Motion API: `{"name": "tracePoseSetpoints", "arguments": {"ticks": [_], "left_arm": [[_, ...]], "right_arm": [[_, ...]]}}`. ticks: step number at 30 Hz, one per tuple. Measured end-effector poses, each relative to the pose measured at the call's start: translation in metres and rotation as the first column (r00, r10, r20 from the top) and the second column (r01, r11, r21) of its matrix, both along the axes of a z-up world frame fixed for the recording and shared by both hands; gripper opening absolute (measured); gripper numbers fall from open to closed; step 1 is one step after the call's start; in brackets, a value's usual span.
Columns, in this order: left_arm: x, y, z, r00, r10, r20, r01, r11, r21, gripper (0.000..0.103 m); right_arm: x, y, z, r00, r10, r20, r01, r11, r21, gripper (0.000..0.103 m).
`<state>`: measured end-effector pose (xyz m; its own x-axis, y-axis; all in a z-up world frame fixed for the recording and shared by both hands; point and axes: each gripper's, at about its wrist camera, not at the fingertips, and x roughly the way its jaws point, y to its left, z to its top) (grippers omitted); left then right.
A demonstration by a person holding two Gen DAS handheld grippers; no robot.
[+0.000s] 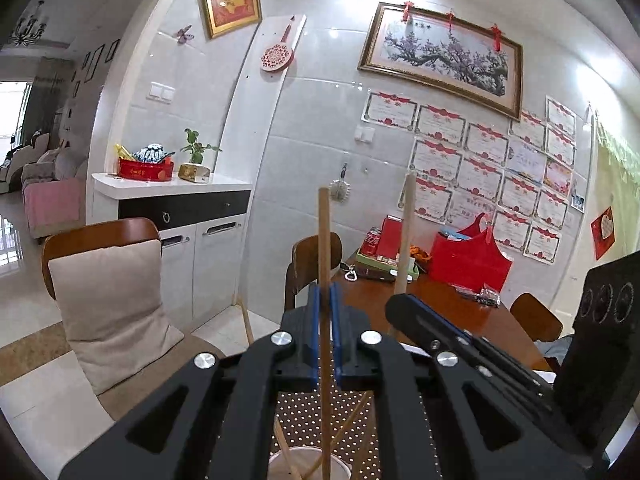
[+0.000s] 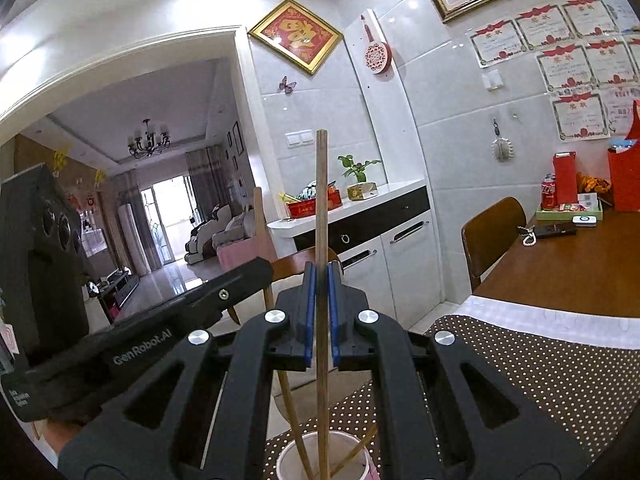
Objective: Organize utensils
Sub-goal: 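Lower the chopstick into the pink cup with the right gripper while the left gripper inserts and releases its chopstick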
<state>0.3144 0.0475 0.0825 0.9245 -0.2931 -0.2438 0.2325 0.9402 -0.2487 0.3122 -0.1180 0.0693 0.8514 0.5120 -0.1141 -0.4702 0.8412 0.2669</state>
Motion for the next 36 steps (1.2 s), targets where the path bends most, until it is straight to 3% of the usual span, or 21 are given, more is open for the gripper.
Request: {"name": "tracePoseSetpoints", "arguments": {"ticks": [11,20,23,34,36], "left_arm": [[-0.001,-0.011,-0.035,0.999,0.000,-0.052,0.004,0.997,0.071,0.006],[-0.012,-0.013,-0.048,0.995,-0.013,-0.097,0.020,0.997,0.068,0.007],[-0.018,-0.012,-0.050,0.994,-0.012,-0.106,0.020,0.997,0.073,0.022],[-0.042,-0.006,-0.056,0.990,0.018,-0.137,-0.007,0.996,0.083,0.033],[-0.047,-0.006,-0.057,0.989,0.021,-0.144,-0.008,0.996,0.092,0.036]], "right_arm": [[0.001,-0.002,-0.035,0.999,-0.004,-0.040,0.003,1.000,-0.016,0.006],[-0.015,-0.008,-0.055,0.996,0.000,-0.088,-0.003,0.999,-0.032,0.006],[-0.022,-0.008,-0.060,0.995,0.000,-0.098,-0.005,0.999,-0.043,0.007],[-0.037,-0.012,-0.072,0.988,-0.024,-0.155,0.013,0.997,-0.071,0.007],[-0.041,-0.011,-0.072,0.986,-0.035,-0.163,0.022,0.996,-0.081,0.011]]}}
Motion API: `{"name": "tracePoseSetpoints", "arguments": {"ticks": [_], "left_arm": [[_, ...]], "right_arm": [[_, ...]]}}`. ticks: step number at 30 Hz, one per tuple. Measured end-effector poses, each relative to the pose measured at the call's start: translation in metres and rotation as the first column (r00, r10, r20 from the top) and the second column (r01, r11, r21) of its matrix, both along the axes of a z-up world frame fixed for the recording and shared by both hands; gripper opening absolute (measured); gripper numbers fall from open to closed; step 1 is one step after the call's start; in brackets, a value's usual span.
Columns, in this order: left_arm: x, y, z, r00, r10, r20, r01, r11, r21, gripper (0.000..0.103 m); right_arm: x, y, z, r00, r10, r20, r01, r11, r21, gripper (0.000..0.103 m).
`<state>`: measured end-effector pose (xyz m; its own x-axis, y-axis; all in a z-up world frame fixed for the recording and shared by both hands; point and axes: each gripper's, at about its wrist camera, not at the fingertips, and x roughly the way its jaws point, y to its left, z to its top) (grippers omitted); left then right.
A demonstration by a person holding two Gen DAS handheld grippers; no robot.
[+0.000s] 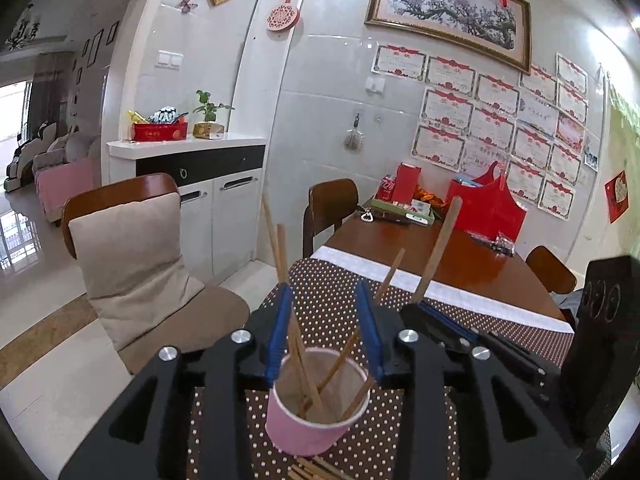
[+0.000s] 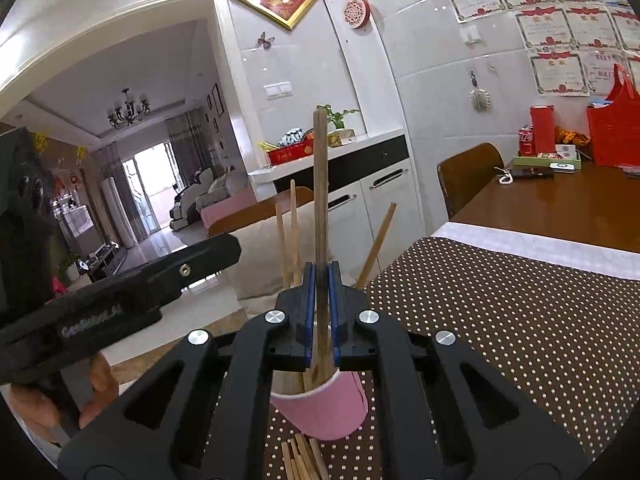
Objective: Organize utensils
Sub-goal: 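Lower the chopstick into the pink cup with the right gripper while the left gripper inserts and releases its chopstick, then move both grippers back down over the loose chopstick pile beside the pink cup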
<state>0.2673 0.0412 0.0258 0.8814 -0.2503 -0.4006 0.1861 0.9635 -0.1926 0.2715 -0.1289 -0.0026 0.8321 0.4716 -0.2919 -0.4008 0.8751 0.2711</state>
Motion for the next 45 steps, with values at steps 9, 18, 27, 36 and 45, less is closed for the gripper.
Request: {"name": "tracePoseSetpoints", "arguments": {"ticks": [9,18,27,36,45], "left_arm": [[-0.033,0.006,-0.013,0.997,0.028,-0.074,-0.030,0.999,-0.016,0.045],[-0.058,-0.001,-0.067,0.947,0.004,-0.322,-0.019,0.999,-0.045,0.045],[-0.068,-0.027,-0.134,0.813,-0.045,-0.581,0.022,0.999,-0.046,0.045],[-0.066,-0.050,-0.169,0.767,0.046,-0.640,0.011,0.996,0.084,0.045],[-0.063,-0.066,-0.173,0.778,0.105,-0.620,0.028,0.979,0.201,0.045]], "right_arm": [[-0.024,-0.015,0.002,0.999,-0.040,-0.006,0.041,0.999,0.004,0.045],[-0.051,-0.044,-0.018,0.992,-0.073,-0.100,0.064,0.994,-0.091,0.051],[-0.062,-0.061,-0.075,0.935,-0.076,-0.347,-0.012,0.970,-0.245,0.053],[-0.074,-0.074,-0.097,0.908,-0.051,-0.415,-0.066,0.962,-0.263,0.057],[-0.073,-0.074,-0.102,0.899,-0.036,-0.436,-0.092,0.959,-0.267,0.058]]}}
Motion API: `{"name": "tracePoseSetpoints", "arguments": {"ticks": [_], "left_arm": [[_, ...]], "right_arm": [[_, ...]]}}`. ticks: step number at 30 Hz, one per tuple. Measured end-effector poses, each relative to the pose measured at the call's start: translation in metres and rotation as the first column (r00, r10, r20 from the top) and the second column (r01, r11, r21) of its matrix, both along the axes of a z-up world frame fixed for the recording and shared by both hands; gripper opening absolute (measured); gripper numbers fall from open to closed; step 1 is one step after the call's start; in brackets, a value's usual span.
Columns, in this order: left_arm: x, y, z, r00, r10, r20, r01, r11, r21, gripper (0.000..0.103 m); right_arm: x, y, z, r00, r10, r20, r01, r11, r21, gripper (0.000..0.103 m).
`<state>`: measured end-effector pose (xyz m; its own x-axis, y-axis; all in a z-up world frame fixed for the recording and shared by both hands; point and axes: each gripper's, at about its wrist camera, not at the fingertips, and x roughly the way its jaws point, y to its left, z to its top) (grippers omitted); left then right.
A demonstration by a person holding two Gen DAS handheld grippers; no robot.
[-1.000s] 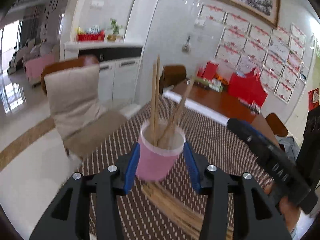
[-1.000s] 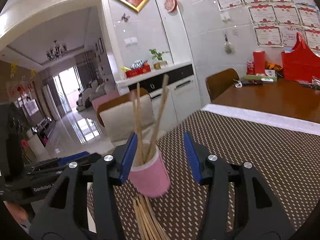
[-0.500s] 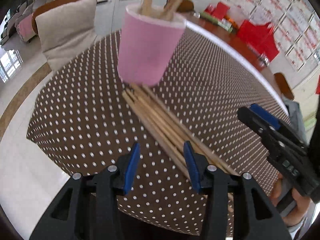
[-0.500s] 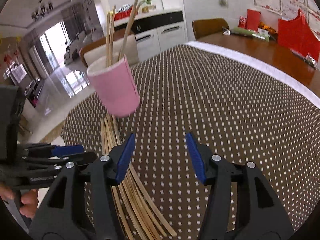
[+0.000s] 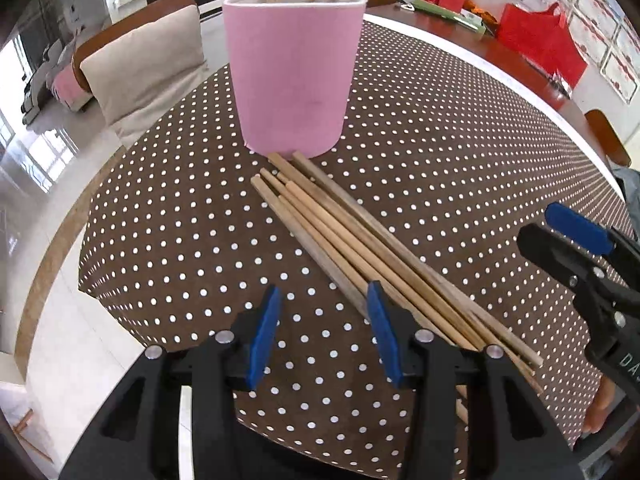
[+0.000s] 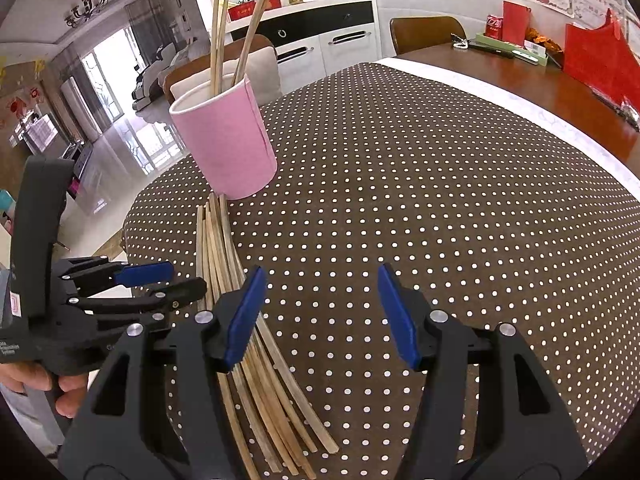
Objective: Organize utensils
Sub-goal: 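Move both grippers back down over the loose chopstick pile beside the pink cup, then close the right gripper on a loose chopstick while the left gripper grasps another one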
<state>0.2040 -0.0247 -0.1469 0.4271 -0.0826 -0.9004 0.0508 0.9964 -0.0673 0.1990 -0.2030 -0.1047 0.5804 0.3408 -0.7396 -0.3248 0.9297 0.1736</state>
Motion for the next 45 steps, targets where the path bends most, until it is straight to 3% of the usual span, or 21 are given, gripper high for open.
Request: {"name": "tracePoseSetpoints", "arguments": {"ticks": [4,8,19,24,40,41,42,44,45], "left_arm": [[0.000,-0.003,0.001,0.999,-0.034,-0.002,0.034,0.999,0.035,0.045],[0.004,0.000,0.003,0.999,-0.036,-0.021,0.037,0.999,0.016,0.045],[0.011,0.002,0.004,0.998,-0.053,-0.020,0.053,0.998,0.022,0.046],[0.007,0.014,0.004,0.999,-0.045,-0.028,0.044,0.999,-0.020,0.046],[0.001,0.013,0.005,0.999,-0.021,-0.029,0.020,0.999,-0.025,0.045],[0.001,0.012,0.005,0.999,-0.020,-0.031,0.019,0.999,-0.028,0.045],[0.003,0.011,0.005,0.999,-0.021,-0.032,0.020,0.999,-0.029,0.045],[0.004,0.006,0.005,0.999,-0.038,-0.029,0.038,0.999,-0.020,0.043],[0.005,0.005,0.005,0.998,-0.049,-0.030,0.048,0.999,-0.022,0.036]], "right_arm": [[0.004,0.006,0.001,1.000,0.023,-0.010,-0.023,1.000,-0.019,0.058],[0.008,0.017,-0.004,0.997,0.070,-0.039,-0.073,0.993,-0.092,0.058],[0.015,0.051,-0.028,0.972,0.207,-0.113,-0.230,0.940,-0.253,0.058],[0.018,0.054,-0.031,0.969,0.220,-0.116,-0.243,0.931,-0.272,0.058],[0.033,0.078,-0.038,0.942,0.265,-0.204,-0.321,0.886,-0.334,0.057],[0.036,0.078,-0.038,0.943,0.261,-0.208,-0.319,0.888,-0.332,0.053],[0.039,0.079,-0.038,0.940,0.263,-0.216,-0.322,0.894,-0.311,0.039],[0.045,0.078,-0.037,0.938,0.257,-0.233,-0.317,0.909,-0.272,0.029],[0.047,0.077,-0.037,0.943,0.239,-0.232,-0.300,0.912,-0.280,0.026]]}}
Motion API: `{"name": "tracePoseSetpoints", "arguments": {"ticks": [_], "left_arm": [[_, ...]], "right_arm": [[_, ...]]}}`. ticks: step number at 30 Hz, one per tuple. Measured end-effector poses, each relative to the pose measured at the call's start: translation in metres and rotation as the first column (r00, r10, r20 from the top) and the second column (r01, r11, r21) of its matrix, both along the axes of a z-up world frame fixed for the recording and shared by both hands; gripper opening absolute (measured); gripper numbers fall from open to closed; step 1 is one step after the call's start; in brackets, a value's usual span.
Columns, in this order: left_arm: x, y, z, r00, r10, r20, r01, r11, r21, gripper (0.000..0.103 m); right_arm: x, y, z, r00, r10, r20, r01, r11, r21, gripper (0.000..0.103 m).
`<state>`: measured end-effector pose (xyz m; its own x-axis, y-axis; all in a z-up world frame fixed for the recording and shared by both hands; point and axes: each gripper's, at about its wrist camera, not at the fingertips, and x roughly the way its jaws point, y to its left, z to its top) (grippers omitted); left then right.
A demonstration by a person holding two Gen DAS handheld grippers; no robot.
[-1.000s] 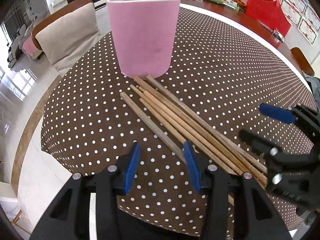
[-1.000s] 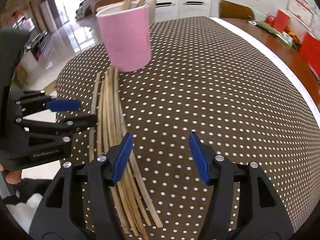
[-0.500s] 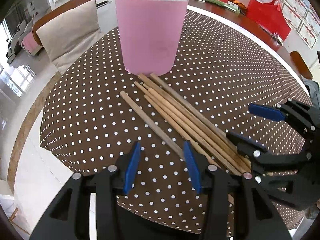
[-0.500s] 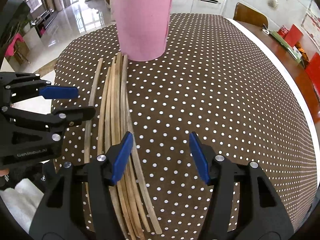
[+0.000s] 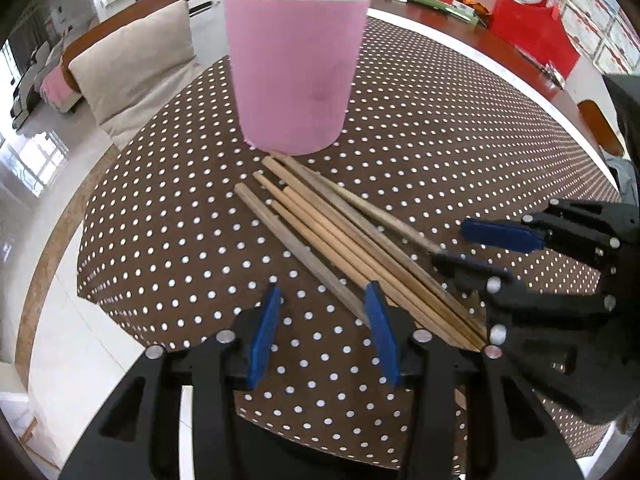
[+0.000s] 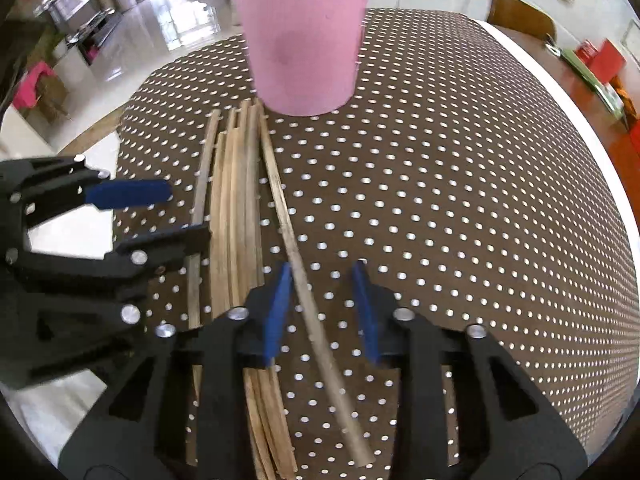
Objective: Organize utensils
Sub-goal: 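Close the right gripper on a loose chopstick while the left gripper grasps another one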
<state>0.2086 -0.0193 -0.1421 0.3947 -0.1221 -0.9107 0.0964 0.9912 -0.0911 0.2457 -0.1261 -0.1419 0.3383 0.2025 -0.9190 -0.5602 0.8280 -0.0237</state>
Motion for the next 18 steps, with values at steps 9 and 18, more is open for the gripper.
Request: {"name": "tracePoseSetpoints", "arguments": {"ticks": [9,18], "left_arm": [[0.001,-0.025,0.001,0.999,-0.046,0.007,0.046,0.999,0.026,0.018],[-0.001,-0.075,0.001,0.991,-0.132,0.013,0.131,0.991,0.012,0.014]], "right_arm": [[-0.002,-0.031,0.000,0.998,-0.050,-0.047,0.051,0.998,0.036,0.009],[-0.038,-0.067,-0.002,0.996,-0.065,-0.066,0.070,0.995,0.065,0.008]]}}
